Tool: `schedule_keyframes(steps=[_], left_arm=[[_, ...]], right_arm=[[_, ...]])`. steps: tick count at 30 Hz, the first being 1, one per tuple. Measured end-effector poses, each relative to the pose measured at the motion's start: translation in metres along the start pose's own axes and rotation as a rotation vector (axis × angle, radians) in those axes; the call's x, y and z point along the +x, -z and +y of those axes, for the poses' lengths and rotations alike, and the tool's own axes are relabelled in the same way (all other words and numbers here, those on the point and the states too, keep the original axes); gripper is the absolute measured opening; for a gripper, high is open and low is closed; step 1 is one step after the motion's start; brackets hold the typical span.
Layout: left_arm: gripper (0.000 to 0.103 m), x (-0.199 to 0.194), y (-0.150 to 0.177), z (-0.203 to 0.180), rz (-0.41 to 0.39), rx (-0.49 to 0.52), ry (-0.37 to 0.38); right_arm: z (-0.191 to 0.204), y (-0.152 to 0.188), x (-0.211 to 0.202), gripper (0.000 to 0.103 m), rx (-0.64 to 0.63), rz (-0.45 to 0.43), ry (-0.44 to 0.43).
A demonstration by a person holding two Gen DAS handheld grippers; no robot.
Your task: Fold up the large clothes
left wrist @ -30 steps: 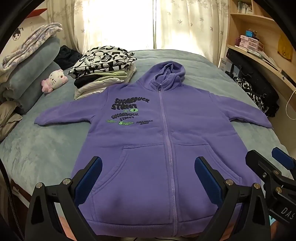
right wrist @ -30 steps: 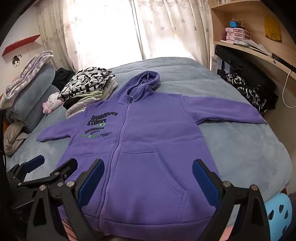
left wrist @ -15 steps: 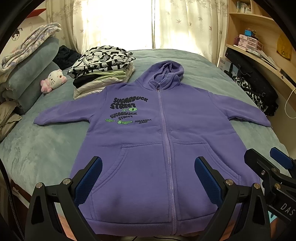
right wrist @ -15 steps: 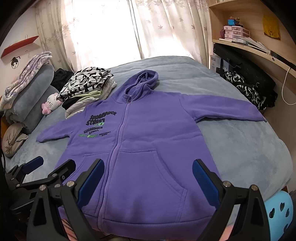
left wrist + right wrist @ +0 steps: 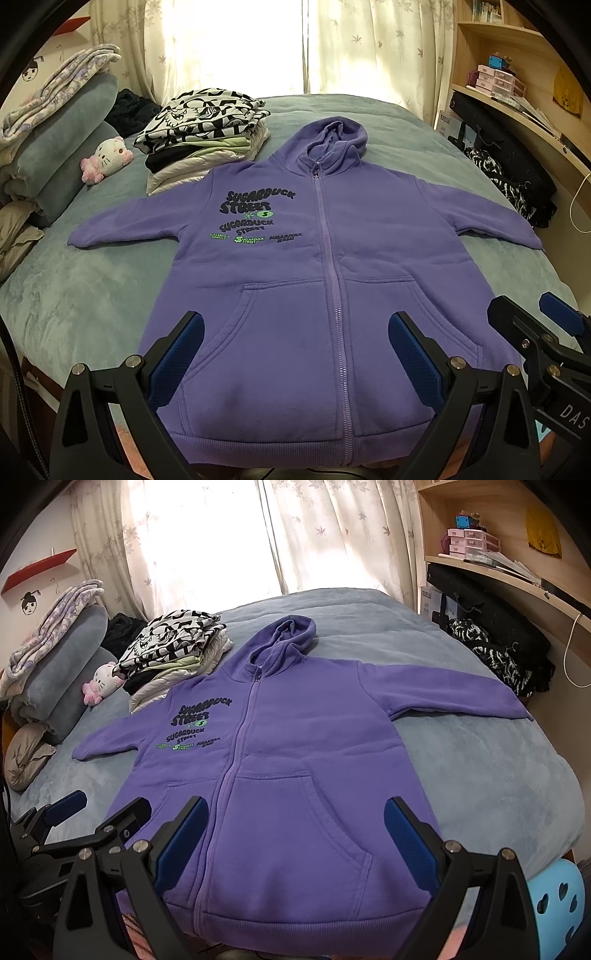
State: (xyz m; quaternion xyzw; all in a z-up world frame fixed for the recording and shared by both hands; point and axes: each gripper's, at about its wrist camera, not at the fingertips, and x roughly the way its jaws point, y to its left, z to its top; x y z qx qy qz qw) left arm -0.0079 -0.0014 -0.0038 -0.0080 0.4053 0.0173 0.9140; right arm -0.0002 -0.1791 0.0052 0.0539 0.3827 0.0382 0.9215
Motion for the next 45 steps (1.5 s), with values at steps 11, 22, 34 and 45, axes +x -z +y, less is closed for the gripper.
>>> schedule_keyframes(steps=[11,22,34,45], left_arm=[[0.099,-0.002,-0.001,-0.002,-0.002,0.009,-0.003],[0.099,-0.001,-0.006,-0.011,0.003,0.024,-0.004],[0.099,0.005,-0.021,-0.03,0.025,0.069,0.004],[0.1,0.003,-0.049,-0.066,-0.022,0.13,0.04]], right_arm=[[-0.002,0.0,0.001,0.097,0.005,0.0,-0.005],[-0.011,-0.001,0.004,0.097,0.025,0.002,-0.028],[-0.025,-0.011,0.007,0.097,0.036,-0.021,-0.052],[-0.054,-0.044,0.002,0.097,0.051,-0.103,-0.039]])
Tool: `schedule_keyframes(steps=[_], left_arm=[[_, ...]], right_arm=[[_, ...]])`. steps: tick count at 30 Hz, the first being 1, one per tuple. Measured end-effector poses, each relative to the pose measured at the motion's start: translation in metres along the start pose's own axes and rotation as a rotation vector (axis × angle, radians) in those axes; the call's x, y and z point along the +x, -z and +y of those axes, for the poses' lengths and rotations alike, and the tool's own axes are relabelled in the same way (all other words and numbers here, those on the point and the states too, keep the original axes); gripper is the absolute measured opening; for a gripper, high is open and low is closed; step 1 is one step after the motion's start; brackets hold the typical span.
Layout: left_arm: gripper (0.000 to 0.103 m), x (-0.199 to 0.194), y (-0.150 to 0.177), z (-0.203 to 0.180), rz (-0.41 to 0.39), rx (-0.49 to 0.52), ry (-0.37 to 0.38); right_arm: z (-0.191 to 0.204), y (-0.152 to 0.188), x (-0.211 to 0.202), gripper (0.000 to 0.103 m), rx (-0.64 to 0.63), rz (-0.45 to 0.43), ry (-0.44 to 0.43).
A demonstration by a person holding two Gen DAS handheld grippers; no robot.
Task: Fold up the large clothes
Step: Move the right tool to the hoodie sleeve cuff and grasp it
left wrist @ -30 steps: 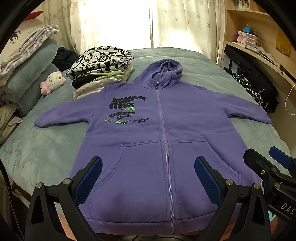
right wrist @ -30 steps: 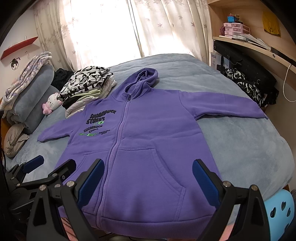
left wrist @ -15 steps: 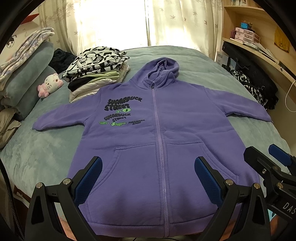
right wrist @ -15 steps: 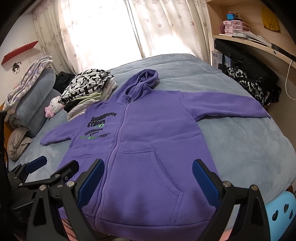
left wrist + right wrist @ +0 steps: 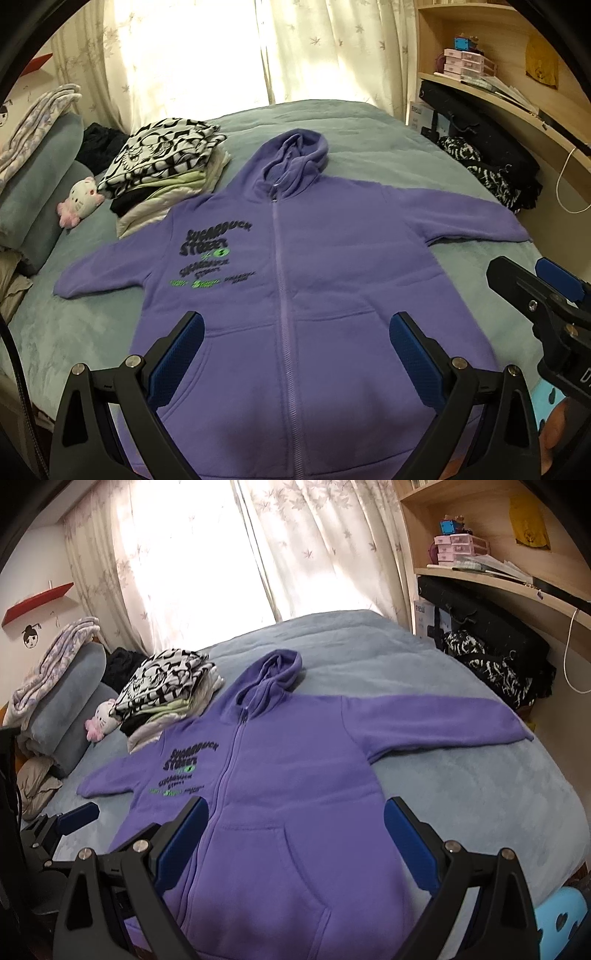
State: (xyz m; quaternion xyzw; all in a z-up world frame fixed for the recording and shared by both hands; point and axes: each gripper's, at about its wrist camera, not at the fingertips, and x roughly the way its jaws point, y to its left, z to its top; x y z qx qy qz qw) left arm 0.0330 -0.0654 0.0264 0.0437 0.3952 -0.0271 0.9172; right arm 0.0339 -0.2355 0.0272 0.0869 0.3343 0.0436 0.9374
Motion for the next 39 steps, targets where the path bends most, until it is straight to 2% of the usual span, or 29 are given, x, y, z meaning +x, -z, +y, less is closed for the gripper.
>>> schedule_keyframes(steps=[9,15,19,23,27,31,34,36,39], left_arm=[[0.1,-0.004,-0.038,-0.013,-0.067,0.032,-0.019],[0.1,0.014,-0.07,-0.022,-0.035,0.048,0.024],[0.1,0.03,-0.087,-0.031,-0.059,0.053,0.037],[0.1,0.053,-0.102,-0.046,-0.065,0.074,0.026],[0.1,0.084,-0.115,-0.062,-0.055,0.076,0.073],[0.1,0.12,-0.123,-0.084,-0.066,0.1,0.045],[0.1,0.152,-0.127,-0.093,-0.022,0.067,0.04],[0.1,0.177,-0.13,-0.097,0.022,0.029,0.07],[0.1,0.206,-0.135,-0.101,0.053,-0.031,0.09]], right_arm=[[-0.015,-0.027,-0.008,0.097,-0.045,-0.073,0.051],[-0.046,-0.056,-0.015,0.097,-0.019,-0.181,0.185],[-0.073,-0.075,-0.01,0.097,0.0,-0.212,0.229],[-0.108,-0.088,0.005,0.097,0.044,-0.179,0.23],[-0.143,-0.094,0.03,0.096,0.064,-0.117,0.263],[-0.186,-0.092,0.061,0.096,0.138,-0.027,0.261],[-0.219,-0.084,0.083,0.096,0.207,0.028,0.279],[-0.248,-0.077,0.099,0.096,0.277,0.063,0.278],[-0.284,-0.062,0.117,0.086,0.4,0.108,0.261]])
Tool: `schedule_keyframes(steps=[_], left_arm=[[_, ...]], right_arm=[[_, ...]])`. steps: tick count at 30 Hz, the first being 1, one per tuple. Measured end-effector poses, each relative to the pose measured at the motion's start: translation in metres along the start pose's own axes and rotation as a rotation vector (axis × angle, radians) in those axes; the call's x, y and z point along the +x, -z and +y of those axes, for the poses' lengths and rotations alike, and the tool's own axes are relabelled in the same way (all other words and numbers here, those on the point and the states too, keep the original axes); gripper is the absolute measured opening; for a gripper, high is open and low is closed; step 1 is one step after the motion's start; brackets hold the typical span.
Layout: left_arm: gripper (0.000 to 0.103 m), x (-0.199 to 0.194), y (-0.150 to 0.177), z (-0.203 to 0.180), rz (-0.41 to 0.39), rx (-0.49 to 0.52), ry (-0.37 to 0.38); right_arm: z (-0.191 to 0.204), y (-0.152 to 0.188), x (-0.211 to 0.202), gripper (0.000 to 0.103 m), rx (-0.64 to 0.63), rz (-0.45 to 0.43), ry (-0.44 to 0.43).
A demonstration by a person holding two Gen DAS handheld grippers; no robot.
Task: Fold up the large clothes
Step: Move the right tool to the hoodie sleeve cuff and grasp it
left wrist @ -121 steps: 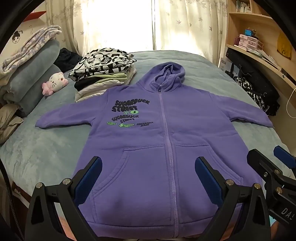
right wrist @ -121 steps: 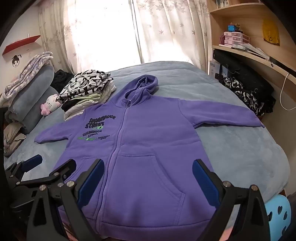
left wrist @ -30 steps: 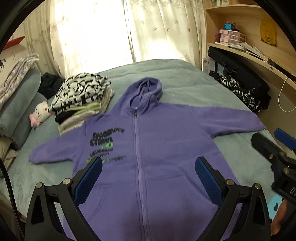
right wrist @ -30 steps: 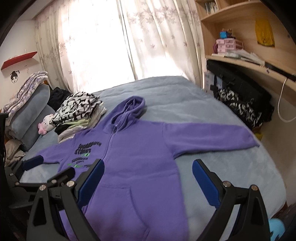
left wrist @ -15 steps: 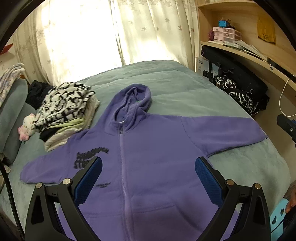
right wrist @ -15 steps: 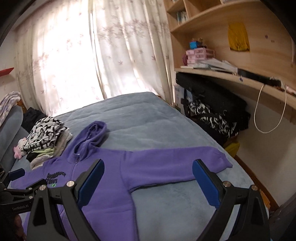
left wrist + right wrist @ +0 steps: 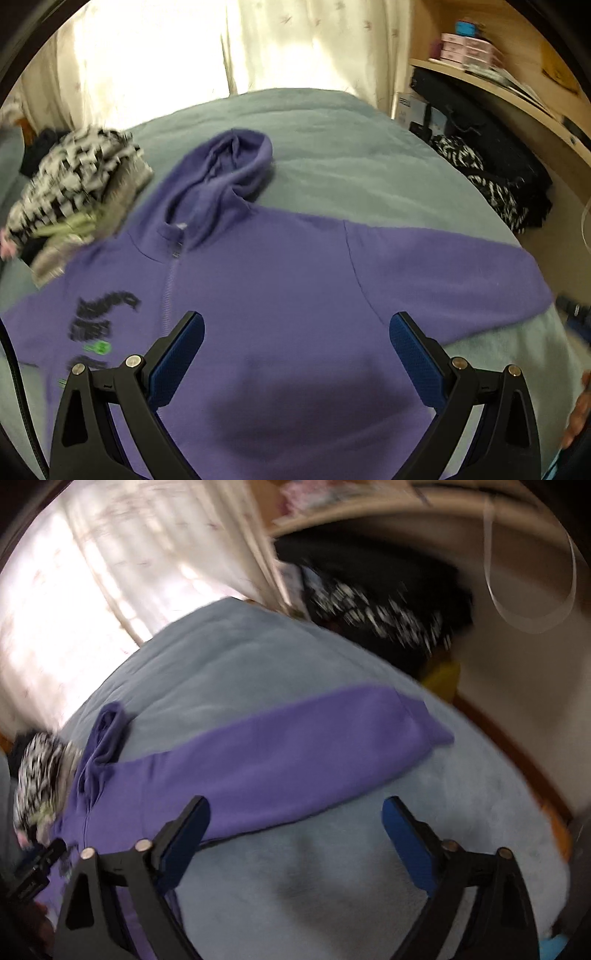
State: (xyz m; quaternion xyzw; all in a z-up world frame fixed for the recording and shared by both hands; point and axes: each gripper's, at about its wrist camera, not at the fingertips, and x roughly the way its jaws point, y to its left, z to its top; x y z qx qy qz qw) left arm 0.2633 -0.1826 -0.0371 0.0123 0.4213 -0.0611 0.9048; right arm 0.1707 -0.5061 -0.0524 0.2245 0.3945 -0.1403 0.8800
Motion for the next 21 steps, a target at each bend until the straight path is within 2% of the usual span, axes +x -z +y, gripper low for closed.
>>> schedule_keyframes(steps=[1,3,6,9,13,15,17,19,21], left_arm=[[0.1,0.009,-0.002,0.0,0.01,-0.02,0.02],[0.1,0.031,-0.004,-0.002,0.048,-0.054,0.077],[0.1,0.056,-0.004,-0.006,0.048,-0.075,0.063],[0.099,0.07,-0.003,-0.01,0.037,-0.084,0.046],[0.099,0.085,-0.005,-0.02,0.057,-0.084,0.05],[0.099,0.086,-0.006,-0.022,0.05,-0.084,0.051],[0.099,0.087,-0.009,-0.024,0.044,-0.09,0.052],[0.099,0.085,-0.012,-0.022,0.033,-0.11,0.052],[0.099,0.079,-0.013,-0.017,0.018,-0.122,0.057]], right_arm=[[-0.014,0.0,0.011,0.081,0.051,0.033,-0.018],[-0.036,0.003,0.03,0.078,0.147,0.077,-0.03],[-0.062,0.008,0.05,0.077,0.25,0.113,-0.042],[-0.084,0.008,0.064,0.074,0.344,0.107,-0.068],[-0.091,-0.005,0.078,0.074,0.414,0.08,-0.085],[-0.093,-0.014,0.087,0.072,0.437,0.073,-0.063],[-0.095,-0.02,0.092,0.062,0.439,0.069,-0.039],[-0.088,-0.027,0.097,0.034,0.414,0.078,0.009],[-0.084,-0.033,0.099,0.02,0.398,0.079,0.016]])
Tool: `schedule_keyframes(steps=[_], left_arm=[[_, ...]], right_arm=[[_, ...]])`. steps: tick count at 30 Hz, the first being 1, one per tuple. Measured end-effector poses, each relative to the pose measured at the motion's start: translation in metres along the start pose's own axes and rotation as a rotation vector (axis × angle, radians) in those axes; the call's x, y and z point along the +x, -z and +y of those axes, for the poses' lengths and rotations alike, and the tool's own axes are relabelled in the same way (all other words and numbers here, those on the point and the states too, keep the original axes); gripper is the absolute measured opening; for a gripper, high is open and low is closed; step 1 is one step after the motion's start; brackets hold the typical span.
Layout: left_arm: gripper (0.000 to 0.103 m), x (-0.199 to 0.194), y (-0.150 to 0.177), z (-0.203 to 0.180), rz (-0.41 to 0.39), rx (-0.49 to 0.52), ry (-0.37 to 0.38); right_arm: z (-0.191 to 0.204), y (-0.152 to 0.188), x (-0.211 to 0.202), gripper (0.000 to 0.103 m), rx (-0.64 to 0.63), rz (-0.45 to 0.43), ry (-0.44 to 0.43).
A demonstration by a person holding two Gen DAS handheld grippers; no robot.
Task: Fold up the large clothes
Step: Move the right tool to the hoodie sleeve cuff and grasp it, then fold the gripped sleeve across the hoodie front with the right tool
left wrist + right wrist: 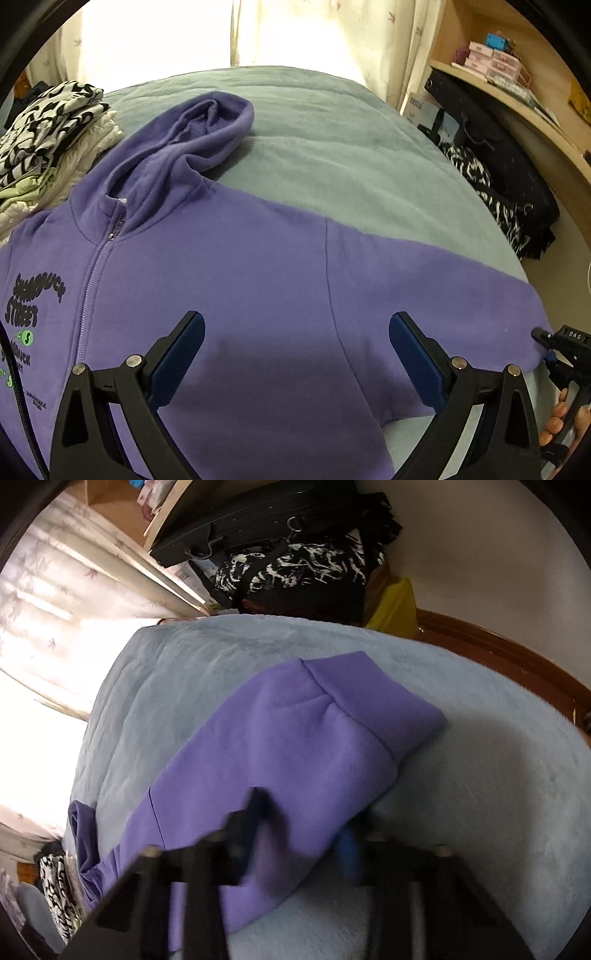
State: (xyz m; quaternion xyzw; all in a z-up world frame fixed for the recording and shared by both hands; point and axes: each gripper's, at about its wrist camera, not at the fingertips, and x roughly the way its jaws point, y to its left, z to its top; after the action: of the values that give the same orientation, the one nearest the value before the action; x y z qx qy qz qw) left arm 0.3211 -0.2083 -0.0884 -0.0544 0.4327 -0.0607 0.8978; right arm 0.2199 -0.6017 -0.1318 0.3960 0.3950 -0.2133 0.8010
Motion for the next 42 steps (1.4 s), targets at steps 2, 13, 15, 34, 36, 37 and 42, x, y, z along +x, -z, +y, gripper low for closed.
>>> schedule_keyframes(steps=[2,13,15,34,36,37,42], left_arm=[[0.097,-0.011,-0.002,0.007,-0.029,-0.01,0.001],[0.097,-0.095,-0.012,0.091,-0.197,-0.058,-0.058],[0.097,-0.104,-0.009,0.109,-0.197,-0.092,-0.084],[0.071,-0.092,0.071,0.221,-0.051,-0.194,-0.167],[0.071,-0.093,0.076,0.225,-0.043,-0.203,-0.156],[0.071,-0.094,0.078,0.227,-0.039,-0.208,-0.153],[0.071,-0.103,0.086,0.242,-0.04,-0.233,-0.132]], right_arm=[[0.007,-0.001,-0.007,0.013,-0.007,-0.014,-0.018],[0.186,0.072,-0.118,0.012,-0.44,-0.125,-0.356],[0.217,0.098,-0.118,0.012,-0.528,-0.092,-0.382],[0.284,0.315,-0.004,0.047,-0.944,0.273,-0.164],[0.288,0.324,-0.008,0.049,-0.974,0.277,-0.171],[0.289,0.327,-0.01,0.049,-0.993,0.274,-0.168],[0.308,0.365,-0.017,0.05,-1.154,0.22,-0.117]])
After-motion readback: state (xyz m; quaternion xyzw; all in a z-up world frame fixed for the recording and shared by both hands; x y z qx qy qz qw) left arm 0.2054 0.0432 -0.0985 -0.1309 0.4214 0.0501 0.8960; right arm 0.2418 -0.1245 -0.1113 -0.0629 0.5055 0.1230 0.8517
